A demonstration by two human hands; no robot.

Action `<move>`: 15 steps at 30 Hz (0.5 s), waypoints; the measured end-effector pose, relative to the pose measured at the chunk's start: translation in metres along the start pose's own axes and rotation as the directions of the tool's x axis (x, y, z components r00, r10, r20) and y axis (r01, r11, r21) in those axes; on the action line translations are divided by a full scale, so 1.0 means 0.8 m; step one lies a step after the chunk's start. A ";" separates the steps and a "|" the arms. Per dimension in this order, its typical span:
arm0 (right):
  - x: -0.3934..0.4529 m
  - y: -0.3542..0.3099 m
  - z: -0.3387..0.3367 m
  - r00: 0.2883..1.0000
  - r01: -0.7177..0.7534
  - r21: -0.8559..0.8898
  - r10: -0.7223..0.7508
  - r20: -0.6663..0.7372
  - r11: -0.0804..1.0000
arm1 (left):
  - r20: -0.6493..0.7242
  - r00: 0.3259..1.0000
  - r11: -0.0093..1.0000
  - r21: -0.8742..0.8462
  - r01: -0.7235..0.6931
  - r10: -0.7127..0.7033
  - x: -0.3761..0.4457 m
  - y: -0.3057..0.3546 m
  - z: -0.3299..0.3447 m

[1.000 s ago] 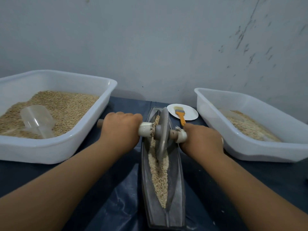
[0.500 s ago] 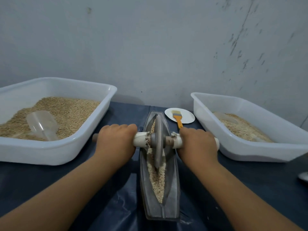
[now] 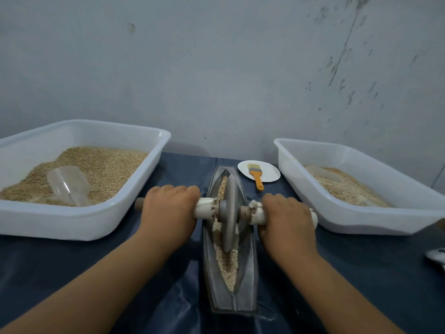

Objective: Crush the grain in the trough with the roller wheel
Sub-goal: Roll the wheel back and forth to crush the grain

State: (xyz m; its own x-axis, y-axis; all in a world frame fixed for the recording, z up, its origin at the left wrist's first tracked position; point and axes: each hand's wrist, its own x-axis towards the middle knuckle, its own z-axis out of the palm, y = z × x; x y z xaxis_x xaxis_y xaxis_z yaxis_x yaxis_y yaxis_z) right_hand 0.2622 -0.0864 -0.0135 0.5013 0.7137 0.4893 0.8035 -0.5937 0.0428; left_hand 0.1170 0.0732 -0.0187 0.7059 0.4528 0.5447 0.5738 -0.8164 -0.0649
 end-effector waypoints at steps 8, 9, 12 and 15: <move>-0.047 0.001 -0.008 0.954 0.110 0.098 -0.078 -0.288 0.989 | -0.082 0.997 0.995 -0.098 -0.014 0.006 -0.056 -0.003 -0.016; -0.046 0.002 -0.008 0.957 0.107 0.097 -0.076 -0.281 0.990 | -0.056 0.998 0.995 -0.096 -0.010 0.004 -0.055 -0.004 -0.016; -0.029 -0.003 -0.008 0.989 0.037 0.083 -0.025 -0.144 0.996 | 0.024 1.000 0.998 -0.068 0.018 -0.016 -0.034 0.000 -0.013; -0.016 -0.007 -0.010 0.999 0.012 0.086 -0.007 -0.053 0.996 | 0.035 0.996 0.996 -0.034 0.078 -0.077 -0.016 0.005 -0.006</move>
State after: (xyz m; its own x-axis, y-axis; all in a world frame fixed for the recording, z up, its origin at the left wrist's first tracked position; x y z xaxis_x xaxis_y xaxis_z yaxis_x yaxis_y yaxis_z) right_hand 0.2484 -0.0951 -0.0131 0.4777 0.6973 0.5344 0.8341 -0.5510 -0.0266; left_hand 0.1081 0.0623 -0.0223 0.6738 0.5262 0.5188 0.6127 -0.7903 0.0058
